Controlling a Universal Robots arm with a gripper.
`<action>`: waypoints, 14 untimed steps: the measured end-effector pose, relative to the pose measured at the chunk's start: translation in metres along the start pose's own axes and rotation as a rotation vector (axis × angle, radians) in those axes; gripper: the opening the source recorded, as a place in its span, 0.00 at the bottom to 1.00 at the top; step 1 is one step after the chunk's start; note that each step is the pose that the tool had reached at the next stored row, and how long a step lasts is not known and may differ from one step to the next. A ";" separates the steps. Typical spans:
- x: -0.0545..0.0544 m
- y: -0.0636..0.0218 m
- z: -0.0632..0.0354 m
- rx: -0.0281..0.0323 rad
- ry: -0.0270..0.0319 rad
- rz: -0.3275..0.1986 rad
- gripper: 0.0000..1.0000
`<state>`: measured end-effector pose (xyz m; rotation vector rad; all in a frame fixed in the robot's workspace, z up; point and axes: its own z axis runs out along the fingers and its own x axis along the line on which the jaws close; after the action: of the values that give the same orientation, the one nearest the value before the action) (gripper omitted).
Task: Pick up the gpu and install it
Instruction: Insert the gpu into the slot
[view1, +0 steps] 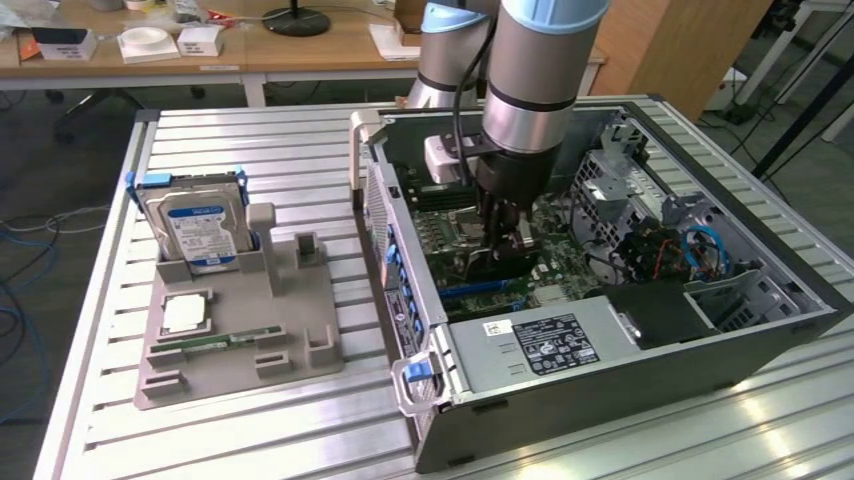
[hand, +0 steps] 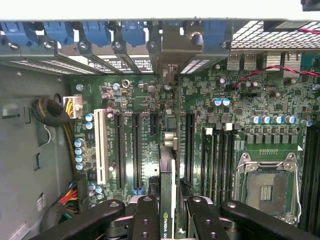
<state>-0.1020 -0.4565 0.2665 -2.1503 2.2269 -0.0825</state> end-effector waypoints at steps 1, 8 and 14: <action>0.000 0.0000 0.0004 0.0000 0.0000 0.000 0.26; 0.000 0.0002 0.0036 0.0000 -0.0001 0.000 0.26; 0.000 0.0004 0.0054 -0.0002 0.0002 0.000 0.26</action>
<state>-0.1021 -0.4566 0.2611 -2.1505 2.2271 -0.0826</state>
